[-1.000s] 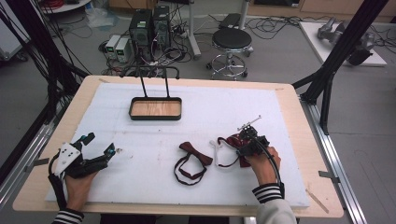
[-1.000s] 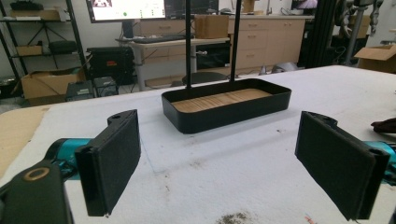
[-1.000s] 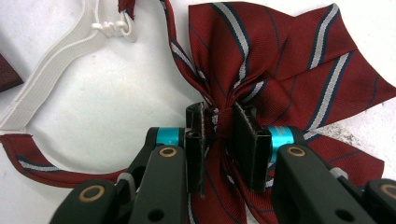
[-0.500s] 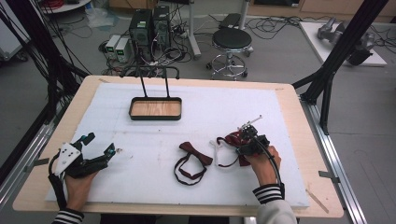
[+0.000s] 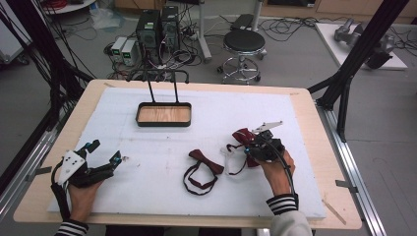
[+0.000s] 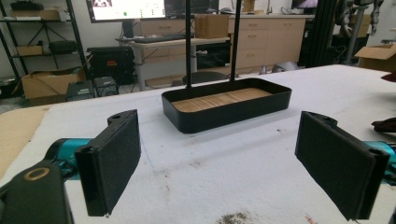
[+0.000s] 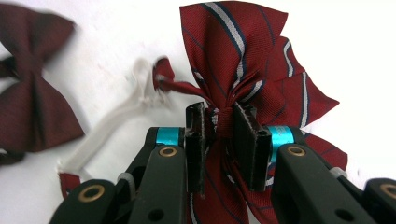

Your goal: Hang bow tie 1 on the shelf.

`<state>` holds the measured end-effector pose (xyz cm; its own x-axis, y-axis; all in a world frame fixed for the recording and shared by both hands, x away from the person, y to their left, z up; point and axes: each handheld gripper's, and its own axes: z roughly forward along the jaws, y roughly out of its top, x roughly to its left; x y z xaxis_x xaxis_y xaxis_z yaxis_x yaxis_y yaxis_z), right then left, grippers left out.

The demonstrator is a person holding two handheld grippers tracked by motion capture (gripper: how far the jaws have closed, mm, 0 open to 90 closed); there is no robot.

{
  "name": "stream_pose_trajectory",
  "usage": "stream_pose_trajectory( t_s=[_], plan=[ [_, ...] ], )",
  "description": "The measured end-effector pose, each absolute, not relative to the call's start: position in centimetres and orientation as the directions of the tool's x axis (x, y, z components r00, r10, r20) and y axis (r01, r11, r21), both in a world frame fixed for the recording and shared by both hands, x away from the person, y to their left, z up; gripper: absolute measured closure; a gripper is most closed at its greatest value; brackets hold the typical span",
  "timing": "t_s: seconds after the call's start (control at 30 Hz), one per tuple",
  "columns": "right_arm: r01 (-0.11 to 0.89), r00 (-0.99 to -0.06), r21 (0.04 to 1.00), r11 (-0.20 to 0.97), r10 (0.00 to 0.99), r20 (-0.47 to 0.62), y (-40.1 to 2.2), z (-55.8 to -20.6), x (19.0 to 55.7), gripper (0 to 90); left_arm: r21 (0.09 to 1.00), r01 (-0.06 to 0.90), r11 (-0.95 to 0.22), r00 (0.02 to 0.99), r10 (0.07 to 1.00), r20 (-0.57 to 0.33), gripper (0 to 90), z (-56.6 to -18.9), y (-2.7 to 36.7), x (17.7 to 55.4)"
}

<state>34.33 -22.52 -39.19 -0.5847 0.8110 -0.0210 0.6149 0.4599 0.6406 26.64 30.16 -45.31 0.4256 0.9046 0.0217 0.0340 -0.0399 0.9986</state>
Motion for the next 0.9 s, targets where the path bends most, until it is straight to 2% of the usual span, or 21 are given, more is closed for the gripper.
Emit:
stream_pose_trajectory(
  t_s=[0.3, 0.9],
  plan=[
    [0.515, -0.604, 0.747, 0.421, 0.797, -0.032, -22.2, -38.2, 33.8, 74.7, 0.999, 0.035, -0.041, 0.425, 0.905, 0.022, 14.8, -45.3, 30.2, 26.6],
    [0.380, -0.634, 0.863, 0.334, 0.773, -0.020, -21.2, -36.6, 33.8, 74.7, 0.999, 0.035, -0.039, 0.426, 0.904, 0.021, 14.8, -45.3, 30.2, 26.6]
  ],
)
